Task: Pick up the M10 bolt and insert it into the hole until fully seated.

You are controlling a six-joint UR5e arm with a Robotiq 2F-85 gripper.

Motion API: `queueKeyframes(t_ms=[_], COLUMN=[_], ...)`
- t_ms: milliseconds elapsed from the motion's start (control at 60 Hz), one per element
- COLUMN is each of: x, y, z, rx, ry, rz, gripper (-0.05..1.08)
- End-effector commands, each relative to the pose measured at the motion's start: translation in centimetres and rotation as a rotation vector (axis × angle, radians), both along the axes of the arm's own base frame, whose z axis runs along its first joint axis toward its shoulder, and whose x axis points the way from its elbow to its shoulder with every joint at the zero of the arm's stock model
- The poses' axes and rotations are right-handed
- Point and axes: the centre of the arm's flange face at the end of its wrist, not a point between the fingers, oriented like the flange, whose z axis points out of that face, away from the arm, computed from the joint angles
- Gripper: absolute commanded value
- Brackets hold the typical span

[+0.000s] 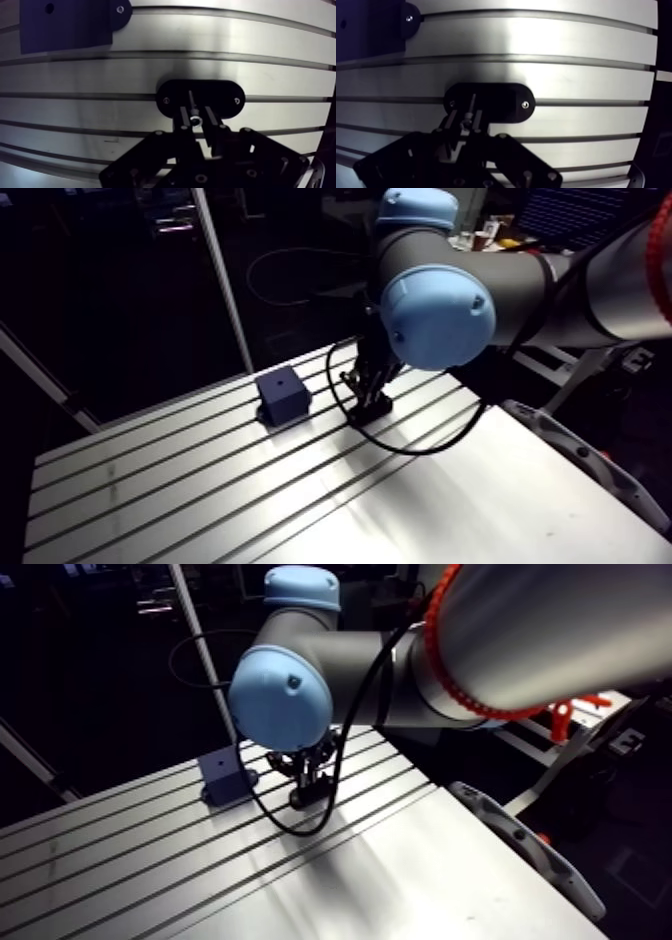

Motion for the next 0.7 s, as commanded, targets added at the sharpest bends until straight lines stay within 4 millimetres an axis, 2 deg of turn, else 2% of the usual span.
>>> queueKeyframes(t_ms=[17, 217, 433, 700], x=[-0.1, -0.5, -1.2, -2.2], y=[0.0, 0.3, 0.3, -0.8], z=[0.0, 0.9, 3.1, 5.2], rx=[0.001, 0.010, 0.024, 0.031], ry=[0.001, 0.015, 0.055, 0.074], rz=[0.001, -0.002, 0.002, 0.026], gripper=[0.77, 0.81, 0.87, 0.99])
